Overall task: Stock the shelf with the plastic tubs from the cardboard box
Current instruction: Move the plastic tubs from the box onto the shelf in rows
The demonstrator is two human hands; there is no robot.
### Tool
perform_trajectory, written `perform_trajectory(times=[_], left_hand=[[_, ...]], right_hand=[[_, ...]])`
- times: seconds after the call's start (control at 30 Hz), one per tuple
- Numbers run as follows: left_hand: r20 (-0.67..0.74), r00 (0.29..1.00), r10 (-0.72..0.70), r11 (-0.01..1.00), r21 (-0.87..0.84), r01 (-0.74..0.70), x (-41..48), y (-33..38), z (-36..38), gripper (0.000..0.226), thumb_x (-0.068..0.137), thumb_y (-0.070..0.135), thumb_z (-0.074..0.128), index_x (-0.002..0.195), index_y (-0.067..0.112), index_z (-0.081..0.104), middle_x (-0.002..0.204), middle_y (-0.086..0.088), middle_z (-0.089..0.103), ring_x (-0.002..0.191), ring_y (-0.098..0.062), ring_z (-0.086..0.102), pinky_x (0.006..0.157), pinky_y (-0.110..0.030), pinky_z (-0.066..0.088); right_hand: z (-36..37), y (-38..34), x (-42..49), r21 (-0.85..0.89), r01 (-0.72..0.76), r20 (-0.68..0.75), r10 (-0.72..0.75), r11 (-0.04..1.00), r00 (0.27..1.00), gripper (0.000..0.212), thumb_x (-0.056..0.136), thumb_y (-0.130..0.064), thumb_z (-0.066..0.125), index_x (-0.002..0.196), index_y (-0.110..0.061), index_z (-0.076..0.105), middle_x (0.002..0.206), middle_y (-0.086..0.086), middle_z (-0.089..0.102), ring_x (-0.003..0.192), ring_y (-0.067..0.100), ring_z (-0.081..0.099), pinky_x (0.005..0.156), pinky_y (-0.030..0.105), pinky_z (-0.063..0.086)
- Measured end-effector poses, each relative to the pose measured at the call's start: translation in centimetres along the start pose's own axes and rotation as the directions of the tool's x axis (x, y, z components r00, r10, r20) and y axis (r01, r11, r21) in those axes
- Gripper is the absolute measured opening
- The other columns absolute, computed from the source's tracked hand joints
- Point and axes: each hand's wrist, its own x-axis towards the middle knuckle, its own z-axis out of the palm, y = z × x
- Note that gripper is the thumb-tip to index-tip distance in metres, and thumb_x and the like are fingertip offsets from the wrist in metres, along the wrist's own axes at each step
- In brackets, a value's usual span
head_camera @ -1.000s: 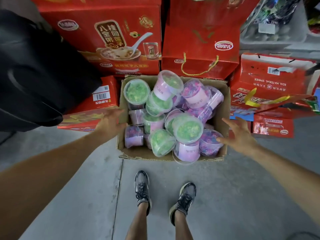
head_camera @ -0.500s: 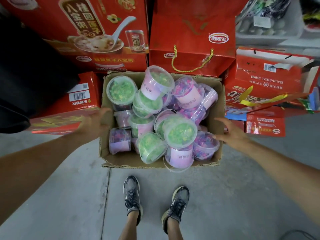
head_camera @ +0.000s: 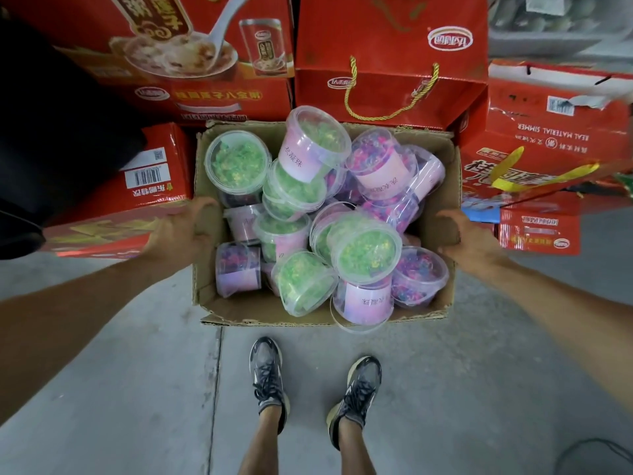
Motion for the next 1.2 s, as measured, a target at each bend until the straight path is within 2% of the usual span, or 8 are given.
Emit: perform_trajectory(times=[0.3,0.47,0.6,0.77,0.9,0.97,1.07,1.2], left_hand=[[0.018,0.999,-0.027,0.994,-0.11,0.029,-0.5,-1.0,0.4,0.08,0.077,0.0,0.066,0.145,0.037,0.044,0.122,-0.015,0.063,0.096,-0.038,0.064,0.076,-0.041,0.057],[0.078,0.995,-0.07,0.986,-0.147,0.08,-1.5,-0.5,-0.1,0.085,0.083,-0.001,0.063,0.152,0.042,0.038,0.094,-0.008,0.067,0.062,-0.023,0.062,0.06,-0.026,0.048],[0.146,0.985,-0.087,0.972,-0.202,0.116,-2.8,-0.7,-0.4,0.087,0.084,-0.001,0.062,0.15,0.049,0.034,0.078,-0.014,0.065,0.06,-0.024,0.065,0.052,-0.029,0.053],[0.153,0.988,-0.025,0.983,-0.176,0.052,-5.5,0.5,-1.2,0.085,0.083,-0.008,0.063,0.146,0.044,0.039,0.077,-0.002,0.055,0.06,-0.011,0.057,0.051,-0.018,0.042],[0.187,0.98,-0.069,0.979,-0.174,0.102,-7.3,0.3,-1.2,0.085,0.084,-0.005,0.062,0.152,0.04,0.037,0.088,-0.006,0.063,0.063,-0.023,0.063,0.056,-0.037,0.057],[0.185,0.98,-0.079,0.979,-0.168,0.111,-8.0,0.5,-1.6,0.086,0.085,-0.005,0.061,0.153,0.041,0.035,0.081,-0.004,0.06,0.062,-0.024,0.064,0.056,-0.038,0.057],[0.174,0.983,-0.057,0.98,-0.18,0.088,-9.0,1.1,-2.9,0.085,0.085,-0.006,0.059,0.154,0.037,0.035,0.083,-0.006,0.058,0.06,-0.021,0.061,0.049,-0.026,0.045],[0.153,0.988,-0.032,0.985,-0.164,0.057,-10.3,2.0,-5.9,0.086,0.084,-0.006,0.059,0.155,0.036,0.035,0.087,-0.01,0.06,0.062,-0.017,0.058,0.049,-0.023,0.04]], right_hand=[[-0.1,-0.1,-1.4,0.016,-0.054,-0.052,0.055,0.998,0.997,0.073,0.084,-0.008,0.076,0.14,-0.044,0.047,0.107,0.01,0.069,0.083,0.028,0.063,0.074,0.035,0.054],[-0.9,-0.3,-3.5,0.036,-0.074,-0.049,0.075,0.997,0.996,0.077,0.083,-0.006,0.073,0.142,-0.048,0.046,0.119,0.005,0.067,0.097,0.034,0.07,0.084,0.042,0.06],[-1.1,-0.3,-5.9,0.048,-0.102,-0.027,0.104,0.994,0.994,0.081,0.083,-0.001,0.07,0.142,-0.051,0.046,0.111,-0.002,0.065,0.085,0.026,0.069,0.072,0.032,0.056],[-1.2,0.0,-8.8,0.061,-0.135,0.014,0.134,0.989,0.991,0.085,0.082,0.003,0.068,0.145,-0.05,0.048,0.104,0.002,0.073,0.076,0.022,0.07,0.064,0.032,0.058],[-1.6,0.0,-11.3,0.082,-0.137,0.026,0.136,0.987,0.99,0.084,0.085,0.009,0.065,0.15,-0.04,0.049,0.081,-0.009,0.063,0.061,0.013,0.066,0.043,0.016,0.043],[-2.1,-0.2,-12.5,0.086,-0.132,0.014,0.132,0.987,0.991,0.083,0.085,0.01,0.064,0.151,-0.038,0.049,0.089,-0.004,0.066,0.062,0.009,0.064,0.043,0.012,0.039],[-3.0,-0.4,-14.0,0.102,-0.119,-0.016,0.121,0.988,0.992,0.084,0.083,0.011,0.062,0.151,-0.038,0.05,0.099,0.002,0.069,0.064,0.009,0.063,0.049,0.017,0.041],[-4.7,-0.7,-15.7,0.12,-0.107,-0.056,0.114,0.987,0.992,0.088,0.08,0.008,0.062,0.149,-0.043,0.049,0.113,0.007,0.074,0.081,0.024,0.067,0.057,0.024,0.043]])
